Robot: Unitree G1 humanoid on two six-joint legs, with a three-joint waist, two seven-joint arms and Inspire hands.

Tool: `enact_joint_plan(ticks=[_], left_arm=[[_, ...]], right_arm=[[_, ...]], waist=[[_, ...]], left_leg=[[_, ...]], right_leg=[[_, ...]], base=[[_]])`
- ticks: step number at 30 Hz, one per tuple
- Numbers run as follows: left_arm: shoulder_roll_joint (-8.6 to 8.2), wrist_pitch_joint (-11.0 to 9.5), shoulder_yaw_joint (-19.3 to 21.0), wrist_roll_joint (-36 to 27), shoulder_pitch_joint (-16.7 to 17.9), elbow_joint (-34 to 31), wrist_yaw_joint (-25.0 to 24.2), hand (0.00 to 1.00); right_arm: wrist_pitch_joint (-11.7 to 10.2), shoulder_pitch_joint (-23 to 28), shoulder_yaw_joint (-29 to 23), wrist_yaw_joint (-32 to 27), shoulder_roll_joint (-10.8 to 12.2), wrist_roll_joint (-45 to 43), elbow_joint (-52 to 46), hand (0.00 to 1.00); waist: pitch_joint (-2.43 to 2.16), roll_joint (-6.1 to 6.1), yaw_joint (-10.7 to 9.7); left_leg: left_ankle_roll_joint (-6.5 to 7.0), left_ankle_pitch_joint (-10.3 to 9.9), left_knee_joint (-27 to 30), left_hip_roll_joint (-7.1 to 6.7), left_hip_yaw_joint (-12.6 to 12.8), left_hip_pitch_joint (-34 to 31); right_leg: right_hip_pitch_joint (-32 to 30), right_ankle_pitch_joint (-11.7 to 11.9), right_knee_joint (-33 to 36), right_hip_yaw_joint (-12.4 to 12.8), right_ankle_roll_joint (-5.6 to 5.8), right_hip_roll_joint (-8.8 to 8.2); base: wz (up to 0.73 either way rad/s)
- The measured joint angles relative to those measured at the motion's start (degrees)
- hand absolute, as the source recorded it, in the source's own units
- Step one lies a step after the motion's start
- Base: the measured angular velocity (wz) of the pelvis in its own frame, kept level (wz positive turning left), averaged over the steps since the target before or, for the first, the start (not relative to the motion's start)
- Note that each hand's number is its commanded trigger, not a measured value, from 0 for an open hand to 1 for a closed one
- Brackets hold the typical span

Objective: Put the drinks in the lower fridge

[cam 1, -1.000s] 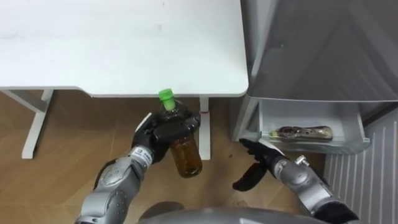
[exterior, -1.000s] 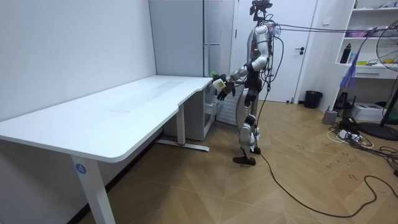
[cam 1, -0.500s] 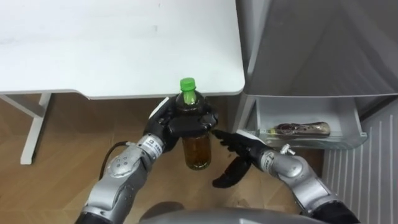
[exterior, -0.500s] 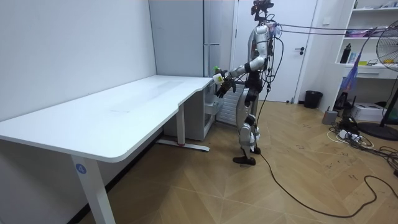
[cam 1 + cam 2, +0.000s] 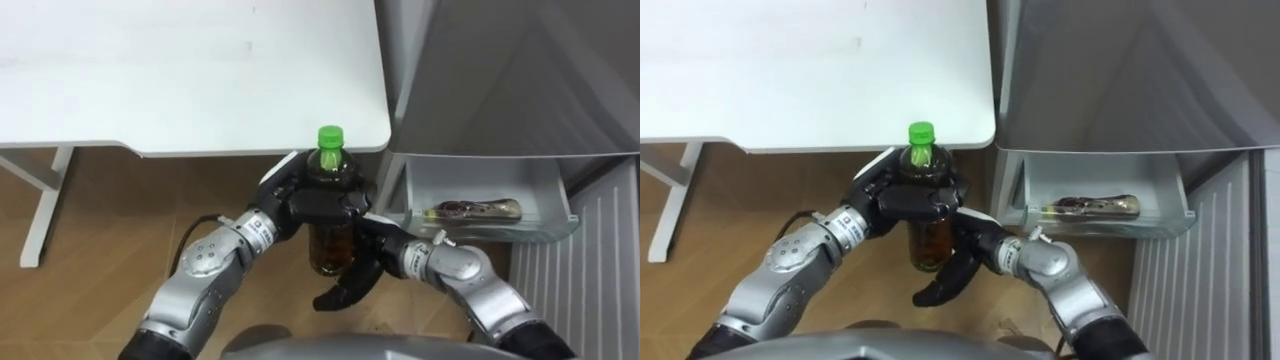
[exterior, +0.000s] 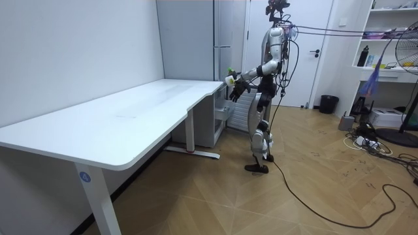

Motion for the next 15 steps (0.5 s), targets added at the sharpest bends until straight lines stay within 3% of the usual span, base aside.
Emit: enact_joint_plan(ticks=[3, 15], left_arm=[[0.18, 0.0, -0.9, 0.07, 0.0, 0.0, 0.0, 1.0], [0.22, 0.01, -1.44, 3.56, -0.53, 0.0, -1.63, 1.0]], right_arm=[[0.12, 0.0, 0.12, 0.45, -0.01, 0.49, 0.44, 0.0], [1.37, 0.18, 0.09, 1.95, -0.6, 11.73, 0.81, 0.0]], waist=[[0.2, 0.39, -0.04], [0.14, 0.37, -0.9]], left_leg=[[0.0, 0.0, -0.13, 0.0, 0.03, -0.01], [0.07, -0.06, 0.19, -0.01, 0.04, -0.82]], right_leg=[[-0.09, 0.0, 0.0, -0.11, 0.0, -0.01], [-0.59, -0.01, 0.03, -0.38, 0.02, -0.1]], base=[[0.0], [0.02]])
